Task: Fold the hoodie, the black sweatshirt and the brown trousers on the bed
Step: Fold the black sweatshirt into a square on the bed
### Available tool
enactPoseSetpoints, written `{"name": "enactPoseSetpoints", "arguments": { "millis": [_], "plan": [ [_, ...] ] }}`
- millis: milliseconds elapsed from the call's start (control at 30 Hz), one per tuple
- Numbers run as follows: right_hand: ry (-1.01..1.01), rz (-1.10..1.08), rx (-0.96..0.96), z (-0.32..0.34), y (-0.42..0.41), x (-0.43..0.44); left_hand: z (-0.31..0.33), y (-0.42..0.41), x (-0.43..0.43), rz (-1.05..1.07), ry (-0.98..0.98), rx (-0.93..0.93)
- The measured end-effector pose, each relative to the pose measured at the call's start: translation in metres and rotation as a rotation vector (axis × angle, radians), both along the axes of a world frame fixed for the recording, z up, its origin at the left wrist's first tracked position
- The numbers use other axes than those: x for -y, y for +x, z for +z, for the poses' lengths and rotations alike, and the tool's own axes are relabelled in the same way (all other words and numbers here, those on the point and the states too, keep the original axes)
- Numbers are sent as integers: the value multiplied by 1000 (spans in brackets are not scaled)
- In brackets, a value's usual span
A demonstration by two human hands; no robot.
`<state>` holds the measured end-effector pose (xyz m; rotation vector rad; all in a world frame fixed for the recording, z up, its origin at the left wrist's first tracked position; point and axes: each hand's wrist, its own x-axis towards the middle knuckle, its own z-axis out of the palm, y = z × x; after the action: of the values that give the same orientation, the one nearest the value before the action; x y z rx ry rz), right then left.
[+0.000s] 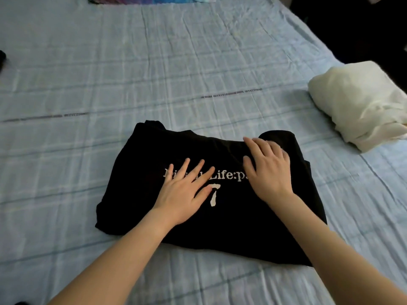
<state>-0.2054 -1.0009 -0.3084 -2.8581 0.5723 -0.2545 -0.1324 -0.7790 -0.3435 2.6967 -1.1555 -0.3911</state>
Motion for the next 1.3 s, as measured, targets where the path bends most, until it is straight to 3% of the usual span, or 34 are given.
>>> {"name": "enactPoseSetpoints", "arguments": {
  "millis": [100, 167, 267, 367, 533, 700, 867, 1033, 1100, 1233, 1300],
  "plan": [
    [-86, 147, -351, 3, 21, 42, -1, 0, 0, 0, -15, 12],
    [-144, 192, -469, 2, 23, 60, -3, 0, -3, 8, -37, 16],
    [-214, 148, -437, 2, 12, 83, -6, 1, -4, 7, -51, 6],
    [-107, 68, -413, -12, 1, 88, -6, 2, 0, -1, -33, -12],
    [40, -57, -214, -19, -8, 77, -1, 2, 0, 16, -25, -38],
    [-334, -63, -163, -8, -15, 98, -3, 2, 0, 13, -32, -29],
    [-134, -84, -287, -25, -9, 97, -6, 4, 0, 15, -41, -28],
    [-17, -87, -180, -25, -10, 92, -2, 3, 1, 23, -34, -38],
    [-43, -65, -105, -24, -19, 94, -3, 4, 1, 26, -40, -38],
    [-266, -30, -171, -18, -22, 111, -6, 4, -1, 16, -67, -36],
    [-237, -83, -241, -17, -15, 112, -7, 6, -1, 18, -70, -37]
  ]
}}
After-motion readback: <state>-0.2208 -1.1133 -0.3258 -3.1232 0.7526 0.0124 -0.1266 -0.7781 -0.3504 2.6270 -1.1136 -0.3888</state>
